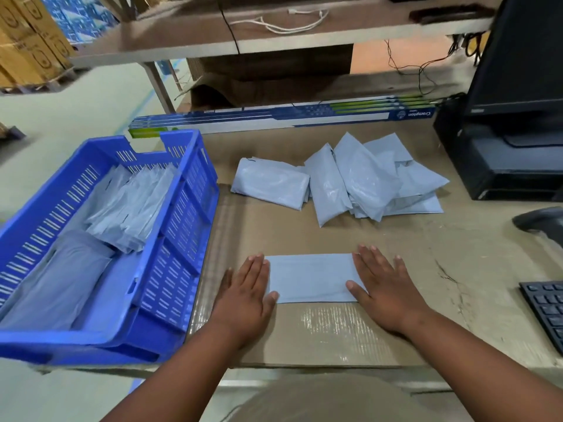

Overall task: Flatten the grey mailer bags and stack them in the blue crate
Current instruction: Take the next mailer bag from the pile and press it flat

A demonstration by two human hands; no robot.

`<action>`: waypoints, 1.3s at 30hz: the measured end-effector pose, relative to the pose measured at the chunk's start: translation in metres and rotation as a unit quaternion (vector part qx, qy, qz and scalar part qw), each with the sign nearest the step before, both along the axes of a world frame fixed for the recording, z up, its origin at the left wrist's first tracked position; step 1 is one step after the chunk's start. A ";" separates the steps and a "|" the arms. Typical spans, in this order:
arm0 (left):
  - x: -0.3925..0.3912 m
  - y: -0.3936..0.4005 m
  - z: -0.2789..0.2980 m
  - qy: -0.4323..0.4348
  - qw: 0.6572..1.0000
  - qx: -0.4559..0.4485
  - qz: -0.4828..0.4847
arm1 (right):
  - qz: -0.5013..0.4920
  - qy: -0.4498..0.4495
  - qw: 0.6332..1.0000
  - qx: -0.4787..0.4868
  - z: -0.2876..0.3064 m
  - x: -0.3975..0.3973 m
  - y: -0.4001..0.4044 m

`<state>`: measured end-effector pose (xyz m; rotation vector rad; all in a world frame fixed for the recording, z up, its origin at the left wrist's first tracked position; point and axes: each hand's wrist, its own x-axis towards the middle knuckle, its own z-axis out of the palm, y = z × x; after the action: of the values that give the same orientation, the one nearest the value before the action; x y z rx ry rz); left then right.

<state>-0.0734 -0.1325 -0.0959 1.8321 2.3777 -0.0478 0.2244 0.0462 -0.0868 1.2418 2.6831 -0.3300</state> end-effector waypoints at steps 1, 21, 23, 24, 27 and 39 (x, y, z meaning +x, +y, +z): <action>-0.001 -0.004 0.003 -0.005 1.000 0.004 0.009 | -0.012 0.008 1.000 -0.003 0.001 0.004 0.001; 0.053 0.042 -0.008 -0.041 0.988 0.082 -0.124 | 0.096 0.064 0.993 0.031 -0.002 -0.059 -0.039; 0.043 0.036 -0.008 -0.033 0.991 0.074 -0.107 | 0.084 0.050 0.994 0.042 -0.003 -0.050 -0.035; 0.037 0.032 -0.007 -0.030 0.992 0.068 -0.098 | 0.076 0.044 0.995 0.045 -0.002 -0.044 -0.032; 0.018 0.016 0.000 -0.014 0.996 0.051 -0.071 | 0.051 0.020 0.997 0.047 0.000 -0.026 -0.025; -0.004 -0.007 0.017 -0.040 0.998 0.042 -0.015 | 0.002 0.058 0.998 -0.016 0.009 0.026 0.003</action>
<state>-0.0777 -0.1396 -0.0790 1.8691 2.3302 0.1218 0.2509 0.0488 -0.0780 1.2437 2.7651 -0.4545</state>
